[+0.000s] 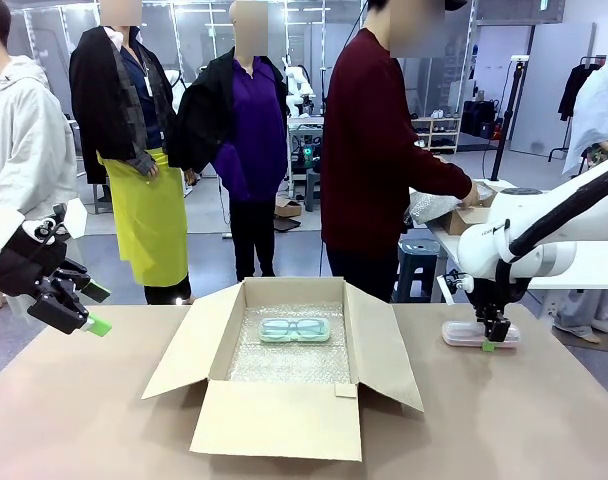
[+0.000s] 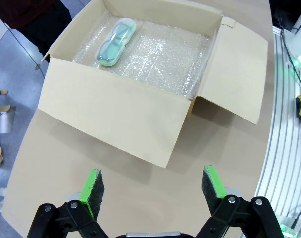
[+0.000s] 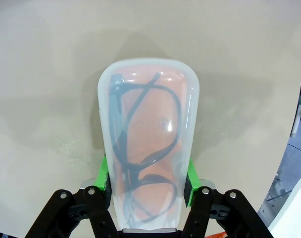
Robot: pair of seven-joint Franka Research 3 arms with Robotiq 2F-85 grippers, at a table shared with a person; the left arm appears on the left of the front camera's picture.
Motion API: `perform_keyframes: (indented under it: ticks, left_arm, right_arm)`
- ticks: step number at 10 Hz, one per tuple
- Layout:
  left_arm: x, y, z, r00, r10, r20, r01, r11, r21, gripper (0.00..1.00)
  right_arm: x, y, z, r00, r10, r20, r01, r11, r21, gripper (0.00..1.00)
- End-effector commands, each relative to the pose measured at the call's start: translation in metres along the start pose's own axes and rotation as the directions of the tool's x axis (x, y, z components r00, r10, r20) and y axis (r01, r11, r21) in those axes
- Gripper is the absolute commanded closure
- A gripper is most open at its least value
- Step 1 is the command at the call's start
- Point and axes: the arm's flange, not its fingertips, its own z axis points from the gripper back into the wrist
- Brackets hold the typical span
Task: Pack the glasses set securely to prepare it for shipping.
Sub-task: Put the Glasses case from the right side of the table into the Package Box.
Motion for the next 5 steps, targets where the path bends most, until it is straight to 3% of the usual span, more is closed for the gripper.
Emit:
perform_keyframes:
  ticks: [1, 2, 3, 5]
  left_arm:
    - [-0.001, 0.002, 0.001, 1.0, -0.013, 0.028, 0.014, 1.0, -0.015, 0.0]
    - [-0.001, 0.002, 0.001, 1.0, -0.013, 0.028, 0.014, 1.0, -0.015, 0.0]
    - [-0.001, 0.002, 0.001, 1.0, -0.013, 0.028, 0.014, 1.0, -0.015, 0.0]
    - [-0.001, 0.002, 0.001, 1.0, -0.013, 0.028, 0.014, 1.0, -0.015, 0.0]
  right_arm:
    - [0.002, 0.002, 0.015, 1.0, -0.018, -0.011, 0.017, 1.0, -0.015, 0.94]
    - [0.001, 0.005, 0.031, 1.0, -0.026, -0.002, 0.026, 1.0, -0.008, 1.0]
    - [0.002, 0.011, 0.053, 1.0, -0.012, -0.025, 0.012, 1.0, -0.011, 0.79]
    - [0.012, 0.027, 0.106, 0.999, -0.028, -0.04, 0.027, 0.999, -0.045, 0.79]
